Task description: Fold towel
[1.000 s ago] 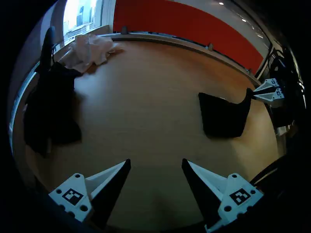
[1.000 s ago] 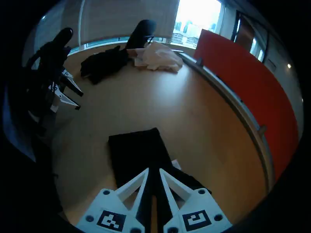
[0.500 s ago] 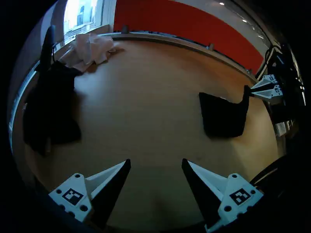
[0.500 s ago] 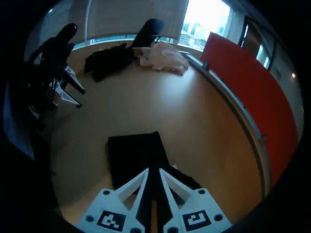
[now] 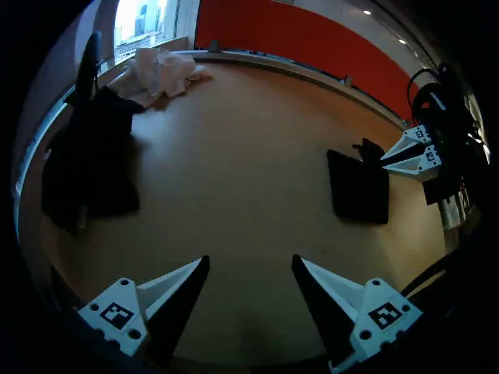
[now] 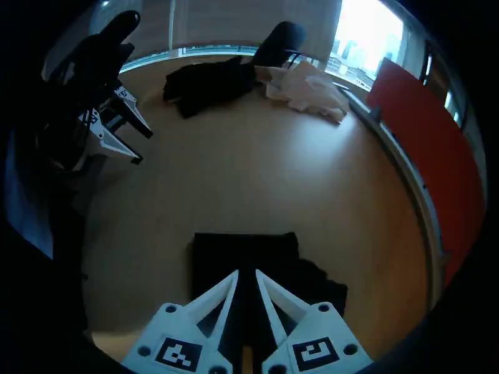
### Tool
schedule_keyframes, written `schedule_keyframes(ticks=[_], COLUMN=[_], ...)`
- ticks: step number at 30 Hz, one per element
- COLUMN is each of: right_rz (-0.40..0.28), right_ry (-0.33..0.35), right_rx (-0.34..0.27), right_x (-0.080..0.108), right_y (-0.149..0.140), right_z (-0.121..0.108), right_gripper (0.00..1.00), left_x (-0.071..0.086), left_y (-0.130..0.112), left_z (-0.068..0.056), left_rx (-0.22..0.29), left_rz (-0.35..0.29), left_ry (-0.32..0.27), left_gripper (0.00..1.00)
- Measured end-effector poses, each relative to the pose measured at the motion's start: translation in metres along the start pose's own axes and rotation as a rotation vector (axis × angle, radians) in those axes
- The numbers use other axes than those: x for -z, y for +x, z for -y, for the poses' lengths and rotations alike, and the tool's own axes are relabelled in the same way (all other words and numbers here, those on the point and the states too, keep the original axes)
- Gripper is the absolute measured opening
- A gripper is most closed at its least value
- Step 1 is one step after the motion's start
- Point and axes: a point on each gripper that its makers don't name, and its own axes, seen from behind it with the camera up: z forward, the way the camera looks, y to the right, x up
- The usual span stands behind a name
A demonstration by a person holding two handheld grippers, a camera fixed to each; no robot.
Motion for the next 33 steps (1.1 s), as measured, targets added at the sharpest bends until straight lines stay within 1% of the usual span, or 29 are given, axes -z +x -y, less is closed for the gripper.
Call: schedule_keyframes(ticks=[2, 5, 8, 20, 22, 24, 25, 27, 28, 33], right_rz=[0.003, 0.004, 0.007, -0.007, -0.005, -0.003, -0.002, 0.0, 0.001, 0.006], right_ry=[0.014, 0.021, 0.025, 0.029, 0.028, 0.028, 0.029, 0.03, 0.031, 0.02], right_rx=[0.001, -0.004, -0.013, -0.044, -0.049, -0.054, -0.057, -0.064, -0.069, -0.097], right_x=[-0.008, -0.014, -0.016, -0.007, -0.007, -0.005, -0.005, -0.003, -0.003, -0.001], right_y=[0.002, 0.002, 0.001, 0.0, -0.001, -0.002, -0.003, -0.005, -0.006, -0.015], right_z=[0.006, 0.009, 0.011, 0.013, 0.014, 0.015, 0.015, 0.017, 0.018, 0.021], right_gripper=[0.04, 0.04, 0.04, 0.05, 0.09, 0.22, 0.33, 0.59, 0.7, 0.7], left_x=[0.001, 0.002, 0.002, 0.0, 0.0, 0.0, 0.0, 0.0, 0.0, 0.0], left_y=[-0.001, -0.003, -0.004, -0.002, -0.003, -0.003, -0.004, -0.004, -0.005, -0.006], left_z=[0.001, 0.003, 0.003, -0.002, -0.002, -0.002, -0.002, -0.002, -0.003, -0.004], left_rx=[0.008, 0.017, 0.02, 0.002, 0.001, 0.001, 0.001, 0.001, 0.001, -0.002], left_rz=[-0.001, -0.001, 0.0, 0.002, 0.003, 0.004, 0.004, 0.005, 0.005, 0.006], left_ry=[0.004, 0.008, 0.008, 0.001, 0.001, 0.0, 0.0, 0.0, 0.0, -0.002], left_gripper=[0.98, 0.98, 0.98, 0.98, 0.98, 0.98, 0.98, 0.98, 0.98, 0.98])
